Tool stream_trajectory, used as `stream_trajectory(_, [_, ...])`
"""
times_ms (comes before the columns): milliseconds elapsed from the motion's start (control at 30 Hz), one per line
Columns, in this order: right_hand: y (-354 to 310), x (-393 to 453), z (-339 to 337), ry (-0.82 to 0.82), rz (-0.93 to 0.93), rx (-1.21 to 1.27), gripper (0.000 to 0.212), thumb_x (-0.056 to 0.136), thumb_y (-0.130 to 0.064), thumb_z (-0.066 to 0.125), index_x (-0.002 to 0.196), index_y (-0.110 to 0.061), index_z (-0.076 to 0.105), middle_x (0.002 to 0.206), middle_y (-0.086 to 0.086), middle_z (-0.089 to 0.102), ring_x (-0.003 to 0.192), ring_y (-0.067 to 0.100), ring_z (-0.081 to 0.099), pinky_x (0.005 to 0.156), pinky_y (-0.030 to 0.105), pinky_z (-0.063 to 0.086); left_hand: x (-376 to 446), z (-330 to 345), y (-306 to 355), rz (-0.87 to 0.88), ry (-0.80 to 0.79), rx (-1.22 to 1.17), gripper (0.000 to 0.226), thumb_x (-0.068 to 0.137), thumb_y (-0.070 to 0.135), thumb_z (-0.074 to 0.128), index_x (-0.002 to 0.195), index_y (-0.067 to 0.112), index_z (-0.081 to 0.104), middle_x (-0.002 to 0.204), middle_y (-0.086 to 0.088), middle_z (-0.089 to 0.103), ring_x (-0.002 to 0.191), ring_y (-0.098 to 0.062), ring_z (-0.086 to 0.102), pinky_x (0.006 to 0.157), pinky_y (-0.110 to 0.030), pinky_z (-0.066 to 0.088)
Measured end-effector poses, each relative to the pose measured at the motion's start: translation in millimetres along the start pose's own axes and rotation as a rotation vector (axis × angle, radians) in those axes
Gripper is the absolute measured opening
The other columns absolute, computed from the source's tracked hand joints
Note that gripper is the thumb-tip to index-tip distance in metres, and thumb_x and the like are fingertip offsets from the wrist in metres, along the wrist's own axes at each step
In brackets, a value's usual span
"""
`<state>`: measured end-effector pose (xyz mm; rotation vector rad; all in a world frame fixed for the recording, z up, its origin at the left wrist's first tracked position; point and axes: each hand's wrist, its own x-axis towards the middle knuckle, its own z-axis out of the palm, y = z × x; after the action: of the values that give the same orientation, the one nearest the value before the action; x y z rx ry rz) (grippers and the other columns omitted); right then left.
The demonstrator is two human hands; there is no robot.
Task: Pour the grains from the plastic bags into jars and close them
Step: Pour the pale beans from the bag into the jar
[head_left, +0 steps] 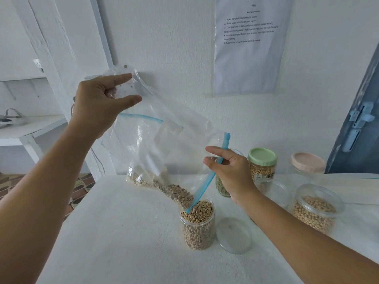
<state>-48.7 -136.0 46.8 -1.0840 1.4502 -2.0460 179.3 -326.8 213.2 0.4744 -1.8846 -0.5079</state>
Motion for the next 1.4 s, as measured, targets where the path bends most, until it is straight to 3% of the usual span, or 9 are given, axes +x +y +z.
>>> stream_trajectory(100, [-0.1,0.1,-1.4,0.0,-0.006,0.002,0.03,0.086,-0.008,0.083,0.105,-0.03,0.08,0.117,-0.001,0.074,0.105,0.016,0.072,0.091,0.021,0.056,0.4,1.0,0.0,0.018,0.0,0.008,0.052,0.074,0.04,0.092,0.122,0.043,0.072,0.06,0.021,0.04,0.065,-0.008,0.034,0.075,-0.032,0.035])
stream_trajectory(300, [0.9,0.0,-2.9,0.0,-0.001,-0.025,0.029,0.086,-0.01,0.083,0.106,-0.03,0.079,0.11,-0.002,0.076,0.101,0.016,0.072,0.092,0.023,0.056,0.7,4.4,1.8,0.011,0.008,0.026,0.051,0.075,0.037,0.093,0.12,0.046,0.071,0.065,0.017,0.038,0.065,-0.006,0.036,0.076,-0.026,0.036])
stream_trajectory(467, [0.3,-0.5,-4.6,0.013,-0.001,0.003,0.028,0.086,-0.006,0.082,0.11,-0.021,0.079,0.107,-0.006,0.076,0.096,0.008,0.072,0.088,0.019,0.055,0.6,5.3,3.7,0.022,-0.005,0.034,0.049,0.077,0.036,0.092,0.121,0.045,0.071,0.061,0.022,0.044,0.064,-0.005,0.037,0.075,-0.025,0.036])
stream_trajectory(567, [1.1,-0.1,-6.5,0.008,0.001,0.0,0.029,0.086,-0.005,0.082,0.11,-0.022,0.079,0.109,-0.005,0.076,0.099,0.012,0.073,0.089,0.02,0.056,1.1,6.4,6.2,0.026,-0.013,0.043,0.046,0.076,0.037,0.092,0.115,0.049,0.071,0.062,0.021,0.043,0.064,-0.005,0.037,0.076,-0.026,0.036])
stream_trajectory(700, [0.6,1.6,-7.5,0.029,-0.001,-0.016,0.028,0.087,-0.006,0.081,0.113,-0.017,0.08,0.097,-0.021,0.075,0.091,0.002,0.07,0.085,0.017,0.054,1.6,7.4,10.7,0.043,-0.008,0.051,0.047,0.077,0.037,0.092,0.116,0.05,0.069,0.064,0.018,0.043,0.065,-0.005,0.037,0.076,-0.024,0.036])
stream_trajectory(833, [1.8,1.5,-8.7,0.028,-0.004,-0.017,0.029,0.087,-0.005,0.081,0.113,-0.017,0.079,0.094,-0.019,0.075,0.092,0.005,0.072,0.088,0.019,0.055,2.7,9.4,18.1,0.069,0.003,0.087,0.053,0.078,0.037,0.091,0.125,0.043,0.068,0.072,0.008,0.04,0.066,-0.008,0.037,0.076,-0.025,0.037])
stream_trajectory(1100, [0.2,0.9,-11.3,0.038,-0.003,-0.035,0.028,0.087,-0.007,0.081,0.112,-0.019,0.079,0.09,-0.022,0.073,0.088,0.0,0.069,0.085,0.016,0.054,4.1,10.5,23.1,0.082,-0.003,0.116,0.057,0.079,0.039,0.09,0.131,0.034,0.068,0.074,0.009,0.04,0.068,-0.009,0.038,0.074,-0.023,0.038])
stream_trajectory(1267, [-1.4,-1.9,-7.5,0.02,-0.002,0.001,0.029,0.086,-0.003,0.08,0.11,-0.019,0.078,0.098,-0.005,0.076,0.087,0.002,0.071,0.085,0.017,0.054,9.4,9.8,31.6,0.075,0.015,0.107,0.055,0.078,0.038,0.091,0.129,0.036,0.069,0.076,0.005,0.039,0.064,-0.007,0.037,0.07,-0.018,0.035])
stream_trajectory(1400, [-0.8,-2.7,-5.0,0.022,-0.005,-0.006,0.029,0.086,-0.002,0.08,0.11,-0.018,0.078,0.094,-0.006,0.074,0.082,-0.002,0.069,0.081,0.014,0.053,8.3,9.9,37.3,0.071,-0.002,0.134,0.054,0.079,0.037,0.09,0.129,0.038,0.068,0.083,-0.006,0.04,0.064,-0.007,0.036,0.07,-0.02,0.034])
